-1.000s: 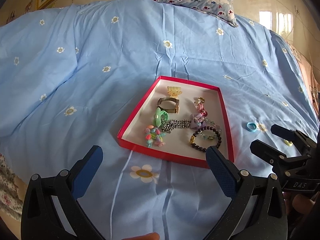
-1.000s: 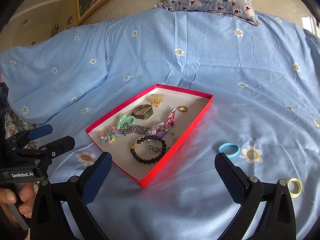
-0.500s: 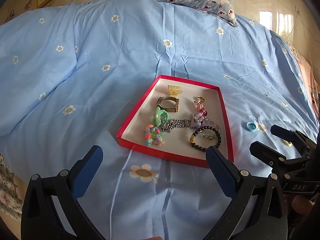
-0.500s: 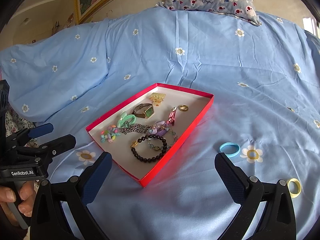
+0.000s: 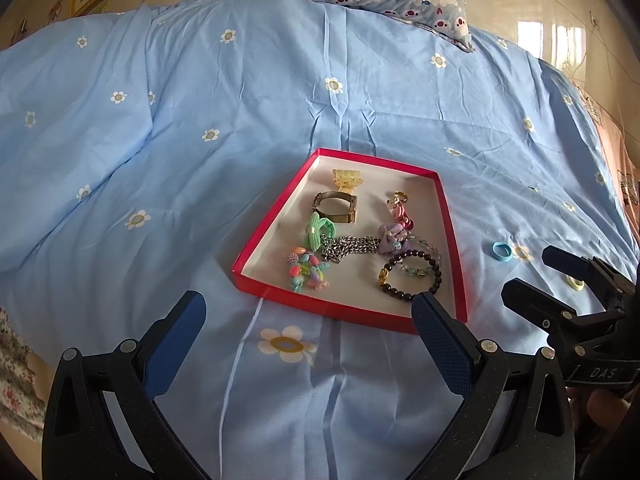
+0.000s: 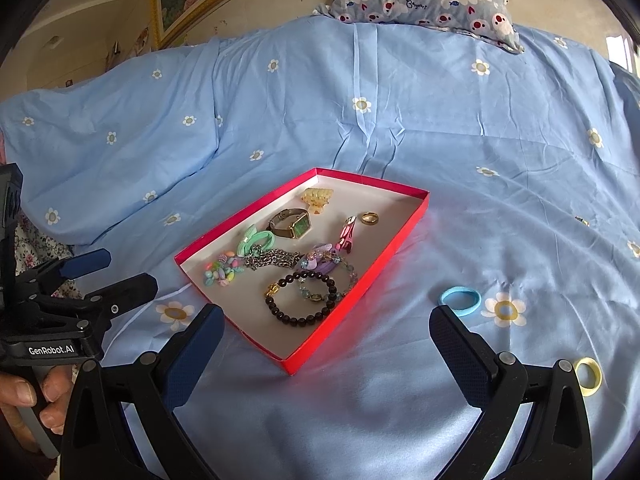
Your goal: Organize jewelry
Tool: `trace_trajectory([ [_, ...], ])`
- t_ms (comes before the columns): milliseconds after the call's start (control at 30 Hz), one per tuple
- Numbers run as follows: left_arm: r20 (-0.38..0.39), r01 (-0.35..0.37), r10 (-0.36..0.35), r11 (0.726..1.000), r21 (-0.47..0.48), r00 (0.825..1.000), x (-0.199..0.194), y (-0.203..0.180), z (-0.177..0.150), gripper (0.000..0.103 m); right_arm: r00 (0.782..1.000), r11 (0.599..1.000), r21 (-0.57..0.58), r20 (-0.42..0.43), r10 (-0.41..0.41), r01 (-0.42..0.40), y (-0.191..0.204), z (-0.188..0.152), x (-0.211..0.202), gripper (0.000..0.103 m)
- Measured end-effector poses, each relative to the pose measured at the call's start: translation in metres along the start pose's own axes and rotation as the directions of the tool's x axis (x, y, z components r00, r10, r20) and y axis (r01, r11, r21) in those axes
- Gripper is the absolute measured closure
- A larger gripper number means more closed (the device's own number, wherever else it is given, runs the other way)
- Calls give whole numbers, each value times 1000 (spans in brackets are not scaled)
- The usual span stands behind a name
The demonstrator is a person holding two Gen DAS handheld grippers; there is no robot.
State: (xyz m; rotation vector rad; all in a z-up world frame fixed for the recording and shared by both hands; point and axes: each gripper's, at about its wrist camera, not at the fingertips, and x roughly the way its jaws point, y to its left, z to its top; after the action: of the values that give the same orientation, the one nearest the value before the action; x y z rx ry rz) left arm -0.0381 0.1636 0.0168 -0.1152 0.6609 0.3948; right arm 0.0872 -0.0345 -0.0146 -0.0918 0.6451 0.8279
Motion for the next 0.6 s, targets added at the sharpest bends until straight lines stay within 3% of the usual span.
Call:
trace_trajectory([
  [600,-1,2,-2,1000,1,1000,-1,-1,-1,0,1000,1000,-2,1,0,0,2,2,-2,0],
])
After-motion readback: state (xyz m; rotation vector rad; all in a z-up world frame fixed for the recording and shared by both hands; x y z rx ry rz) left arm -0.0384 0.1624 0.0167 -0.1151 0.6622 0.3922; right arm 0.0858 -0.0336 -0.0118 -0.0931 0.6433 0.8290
